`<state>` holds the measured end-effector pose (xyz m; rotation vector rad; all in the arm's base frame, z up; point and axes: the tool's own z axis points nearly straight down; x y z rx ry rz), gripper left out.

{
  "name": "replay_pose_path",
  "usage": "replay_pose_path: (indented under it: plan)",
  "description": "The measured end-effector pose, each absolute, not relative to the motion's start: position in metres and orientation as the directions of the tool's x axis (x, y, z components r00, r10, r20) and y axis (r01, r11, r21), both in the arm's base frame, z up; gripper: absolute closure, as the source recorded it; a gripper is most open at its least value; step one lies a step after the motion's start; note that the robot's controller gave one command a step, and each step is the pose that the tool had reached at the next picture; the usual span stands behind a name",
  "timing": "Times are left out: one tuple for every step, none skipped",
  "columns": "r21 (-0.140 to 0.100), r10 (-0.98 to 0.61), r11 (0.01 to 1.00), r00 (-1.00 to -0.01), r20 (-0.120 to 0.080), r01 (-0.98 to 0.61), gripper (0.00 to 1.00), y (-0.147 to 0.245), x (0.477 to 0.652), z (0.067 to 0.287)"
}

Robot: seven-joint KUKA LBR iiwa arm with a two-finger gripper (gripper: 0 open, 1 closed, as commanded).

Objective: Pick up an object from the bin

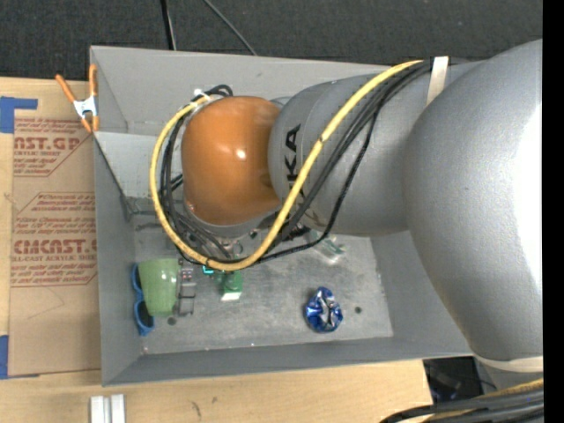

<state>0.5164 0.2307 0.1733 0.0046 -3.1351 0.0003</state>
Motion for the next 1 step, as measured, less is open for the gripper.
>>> replay_pose_path:
  plan:
    - [0.004, 0.221, 0.975, -0.975, -0.006, 0.221, 0.00, 0.2443, 0.5324, 0.0701]
